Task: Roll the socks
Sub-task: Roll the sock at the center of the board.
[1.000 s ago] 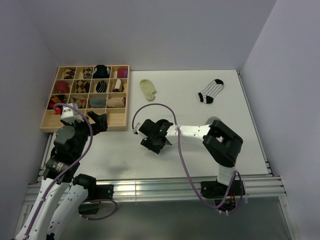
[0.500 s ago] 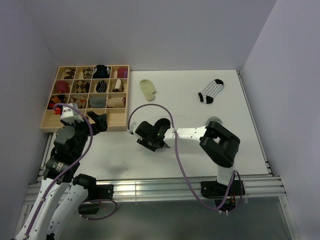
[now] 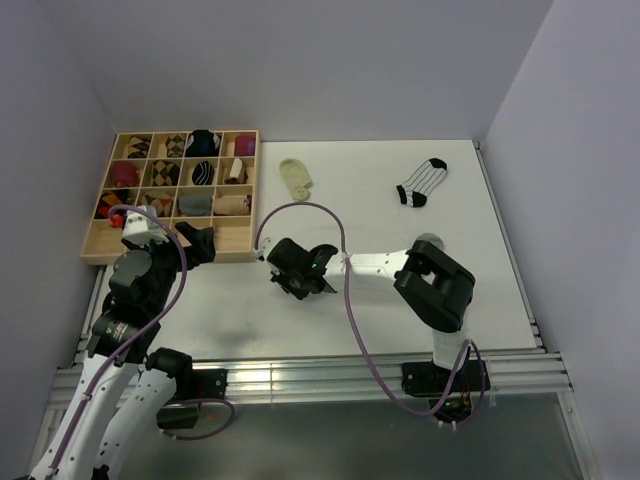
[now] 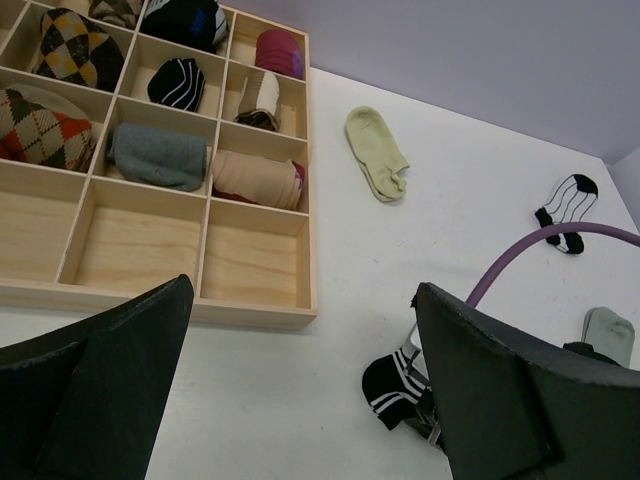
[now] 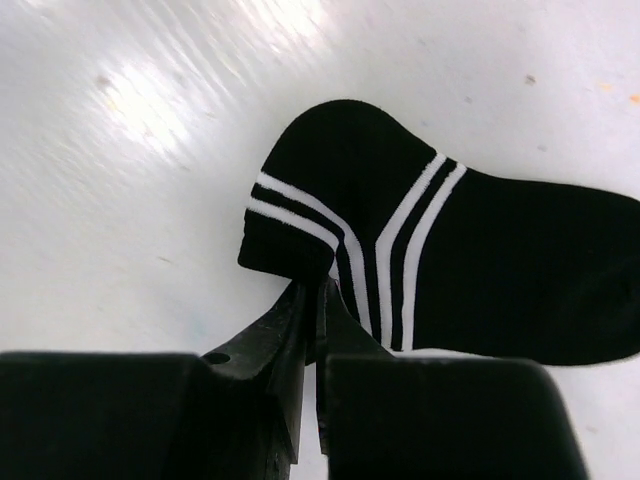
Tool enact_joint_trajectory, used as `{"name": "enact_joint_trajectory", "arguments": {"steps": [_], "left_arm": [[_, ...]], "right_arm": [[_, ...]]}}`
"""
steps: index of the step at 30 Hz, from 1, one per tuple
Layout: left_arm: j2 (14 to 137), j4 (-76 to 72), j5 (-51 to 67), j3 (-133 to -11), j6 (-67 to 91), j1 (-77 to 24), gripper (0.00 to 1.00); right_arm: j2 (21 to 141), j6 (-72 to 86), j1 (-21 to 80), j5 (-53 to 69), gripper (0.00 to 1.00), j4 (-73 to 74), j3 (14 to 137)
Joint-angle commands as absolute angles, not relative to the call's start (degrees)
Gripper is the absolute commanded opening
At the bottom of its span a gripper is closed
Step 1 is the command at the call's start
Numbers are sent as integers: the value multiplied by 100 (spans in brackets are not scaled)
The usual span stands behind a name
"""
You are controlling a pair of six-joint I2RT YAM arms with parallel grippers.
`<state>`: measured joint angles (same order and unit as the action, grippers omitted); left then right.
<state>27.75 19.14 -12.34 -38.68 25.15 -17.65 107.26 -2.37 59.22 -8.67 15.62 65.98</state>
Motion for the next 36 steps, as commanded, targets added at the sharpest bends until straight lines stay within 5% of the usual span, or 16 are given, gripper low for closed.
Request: {"name": "enact_joint_trajectory", "arguments": {"steps": [1, 16, 36], "left_arm": [[2848, 1723, -1117, -3867, 2522, -1740, 99], [4086, 1751, 88, -3710, 4409, -1933, 98], [6932, 361, -615, -3331, 7136, -3418, 79]], "right_arm": [[10881, 395, 5766, -230, 0, 1512, 6917], [10802, 2258, 4369, 2934, 0, 134, 6224], [10732, 2171, 4289, 2672, 0, -378, 5730]]}}
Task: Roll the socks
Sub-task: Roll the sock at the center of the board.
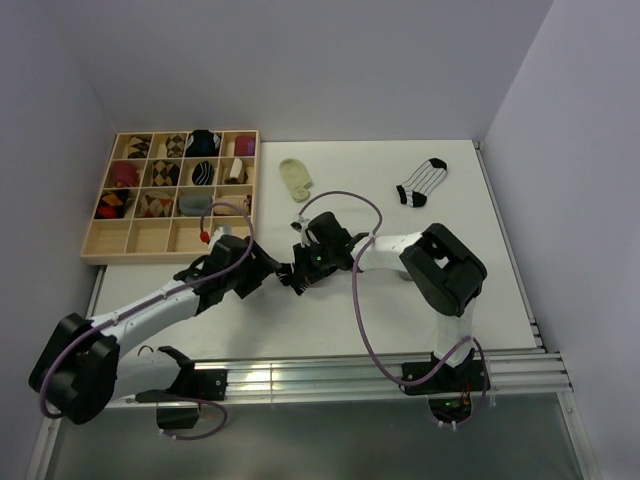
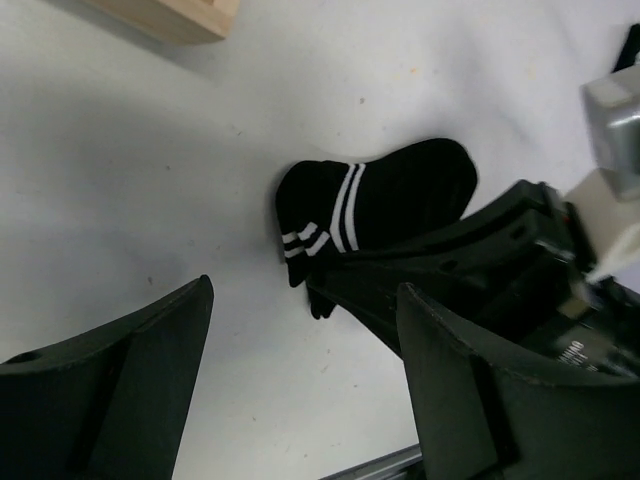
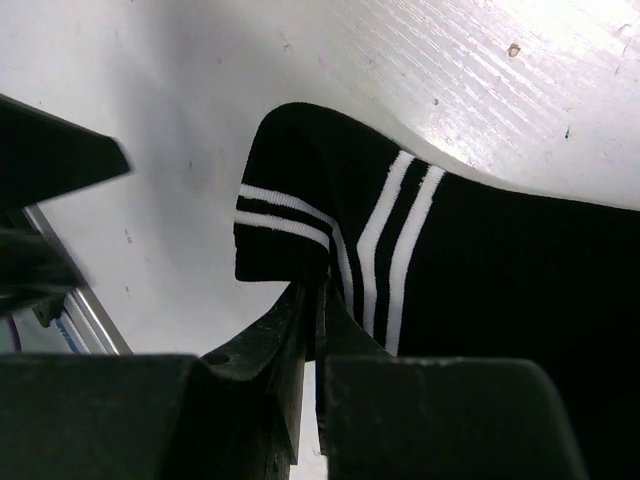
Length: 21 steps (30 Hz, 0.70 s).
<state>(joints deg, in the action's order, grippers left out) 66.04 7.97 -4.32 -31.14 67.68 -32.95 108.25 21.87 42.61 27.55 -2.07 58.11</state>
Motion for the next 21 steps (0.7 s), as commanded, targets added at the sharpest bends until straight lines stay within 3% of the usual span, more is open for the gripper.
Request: {"name": "enact_joint_trajectory", "arguments": {"steps": [1, 21], "left_arm": [[7022, 369, -633, -3375, 7154, -3471, 78], [8296, -53, -1520, -3621, 7348, -3762, 53]], "right_arm": [[10731, 2180, 4289, 2672, 0, -413, 5713], [10591, 2101, 4368, 2549, 0, -738, 5458]]}}
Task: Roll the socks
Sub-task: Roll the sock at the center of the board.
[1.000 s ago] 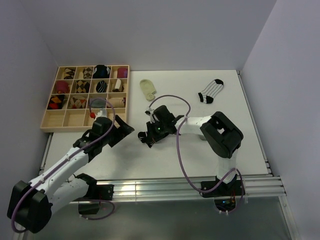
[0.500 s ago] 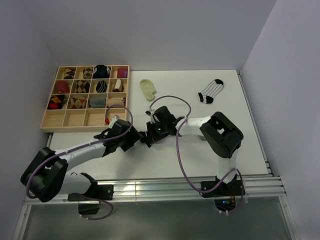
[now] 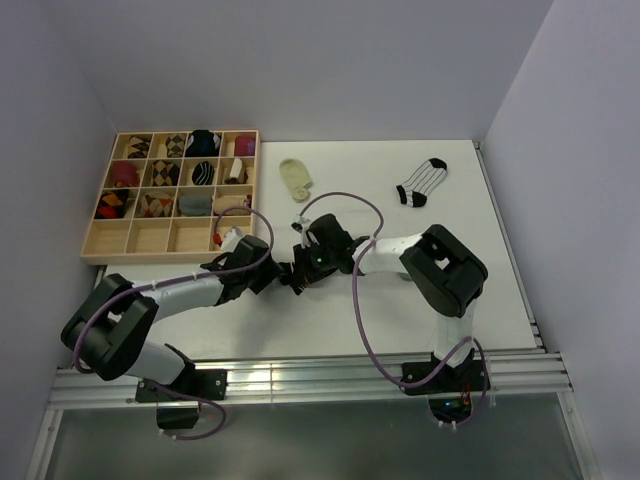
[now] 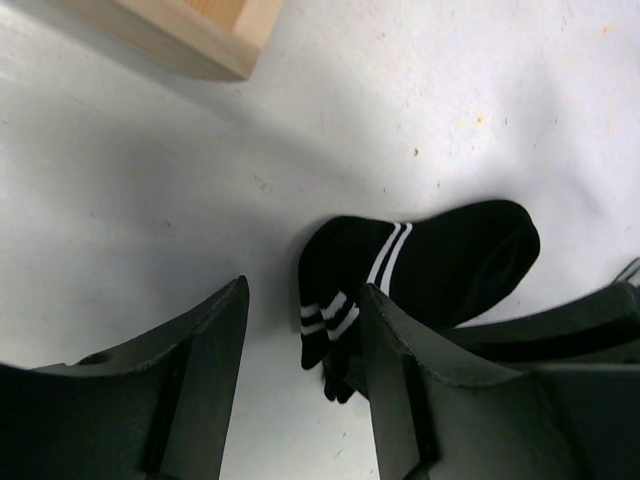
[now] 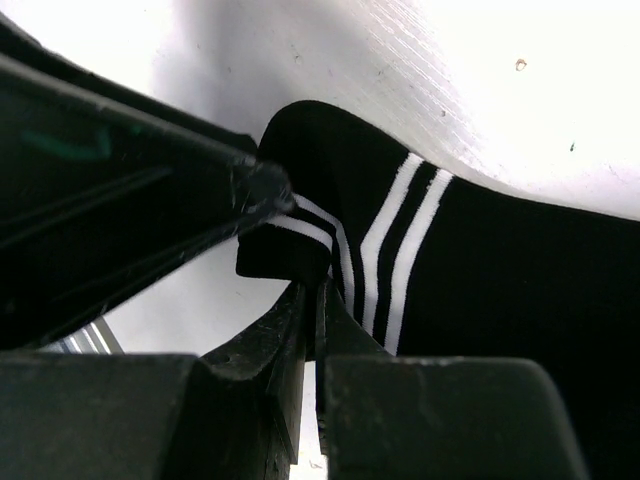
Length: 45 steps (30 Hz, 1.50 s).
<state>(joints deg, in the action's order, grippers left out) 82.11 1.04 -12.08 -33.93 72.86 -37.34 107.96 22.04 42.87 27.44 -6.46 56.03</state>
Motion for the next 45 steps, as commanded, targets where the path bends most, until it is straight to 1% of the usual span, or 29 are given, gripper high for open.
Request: {"name": "enact_joint_trajectory", "arguments": {"steps": [1, 2, 4, 5, 7, 8, 10, 11, 13, 14, 15, 17, 18, 20, 21, 22, 23, 25, 29, 30, 33, 41, 45], "left_arm": [[8323, -44, -1512, -3673, 7348, -3762, 52], [8358, -44, -1494, -3683, 7348, -3762, 48], [8446, -79, -1433, -3674, 7383, -3762, 43], [8472, -88, -1389, -3674, 7400, -3762, 36], [8551, -70, -1345, -3717, 7418, -3762, 28], [8569, -44, -1310, -3735, 7409, -3762, 21], [8631, -18, -1275, -3849, 7383, -3770, 14], [8640, 139, -1248, -3884, 7383, -3762, 6], [8648, 281, -1213, -4016, 7383, -3771, 0], [8640, 420, -1213, -4051, 7392, -3779, 0], [8614, 491, -1204, -4087, 7400, -3779, 0], [8596, 650, -1213, -4201, 7409, -3771, 0], [8587, 816, -1213, -4279, 7400, -3771, 0], [8578, 1036, -1195, -4350, 7418, -3779, 0], [8578, 1089, -1187, -4411, 7427, -3779, 0], [8587, 1151, -1160, -4447, 7444, -3771, 0], [8613, 1256, -1151, -4491, 7453, -3771, 0], [8640, 1327, -1099, -4588, 7453, -3779, 0], [8736, 1537, -1028, -4746, 7436, -3779, 0], [8736, 1564, -1011, -4790, 7436, -3779, 0], [8771, 1617, -967, -4825, 7436, -3771, 0], [8868, 1529, -774, -4799, 7418, -3727, 0], [8868, 1485, -756, -4790, 7400, -3718, 0]], "right_arm": [[10573, 2109, 4368, 2540, 0, -782, 5441], [10556, 2118, 4368, 2523, 0, -800, 5414], [10494, 2118, 4368, 2479, 0, -852, 5362], [10477, 2101, 4368, 2479, 0, -879, 5353], [10424, 2083, 4377, 2426, 0, -949, 5300], [10398, 2048, 4394, 2391, 0, -958, 5282], [10336, 2004, 4430, 2321, 1, -1028, 5247], [10310, 1969, 4464, 2303, 1, -1046, 5230], [10248, 1925, 4500, 2233, 4, -1107, 5186], [10178, 1873, 4544, 2206, 7, -1142, 5125], [10117, 1855, 4561, 2171, 14, -1264, 5063], [9959, 1750, 4605, 2005, 22, -1371, 4931], [9775, 1706, 4666, 1891, 30, -1467, 4818], [9477, 1530, 4737, 1487, 40, -1581, 4589], [9405, 1468, 4833, 1355, 50, -1669, 4518], [9326, 1416, 4877, 1214, 52, -1687, 4465], [9203, 1319, 4921, 839, 57, -1714, 4360], [9071, 1196, 5106, 450, 59, -1871, 4237], [8895, 836, 5466, -412, 61, -2074, 4035], [8912, 783, 5536, -770, 61, -2153, 4017], [9017, 589, 5809, -1298, 62, -2363, 3946], [9597, 194, 6442, -1995, 64, -2619, 4104], [9878, 97, 6583, -2311, 64, -2680, 4166]]}}
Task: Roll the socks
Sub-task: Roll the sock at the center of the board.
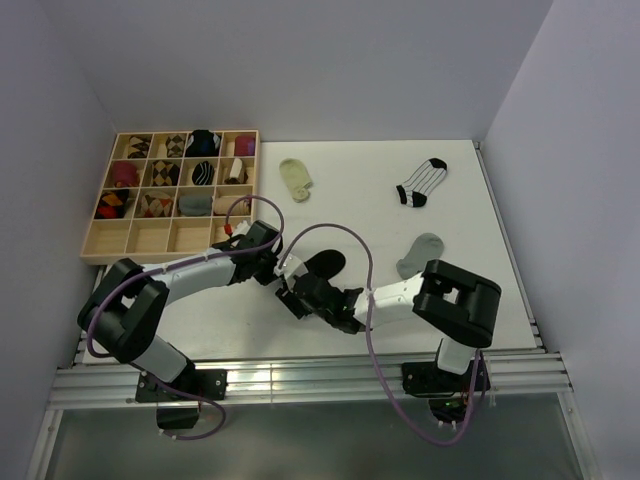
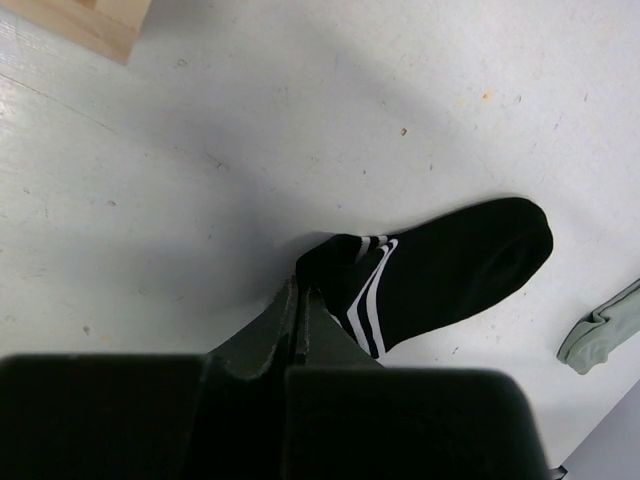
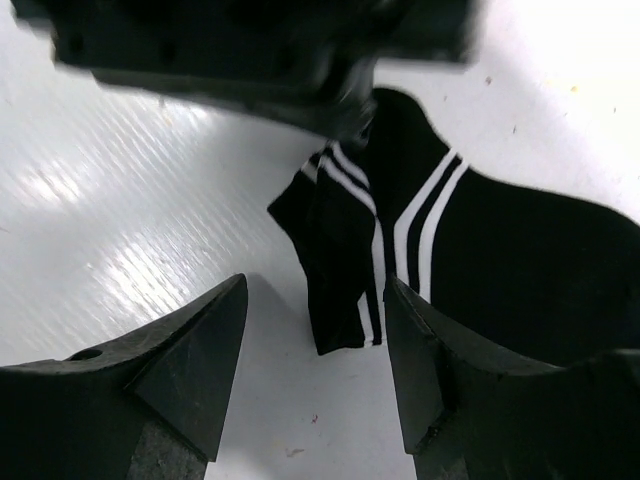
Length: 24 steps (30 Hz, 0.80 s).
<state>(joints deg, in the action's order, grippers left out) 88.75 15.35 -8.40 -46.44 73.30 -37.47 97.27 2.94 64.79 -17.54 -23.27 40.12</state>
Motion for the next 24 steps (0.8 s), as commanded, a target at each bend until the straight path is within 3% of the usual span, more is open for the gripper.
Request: {"name": "enact_joint_trajectory", "arguments": {"steps": [1, 13, 19, 24], "left_arm": [[8877, 1485, -747, -4790, 7400, -3718, 0], [8851, 1468, -729, -4746, 7348, -3709, 0], [8859, 1477, -756, -4772, 7348, -3709, 0], [8833, 1459, -817, -4746, 7365, -3709, 0]], "right_arm": [[9914, 97, 6600, -2381, 64, -2698, 4166], [10450, 62, 6618, -2971, 62, -2865, 4324], [10424, 62, 6627, -2874, 43, -2848, 4315], [10310, 132, 6627, -2716, 23, -2742, 4307]]}}
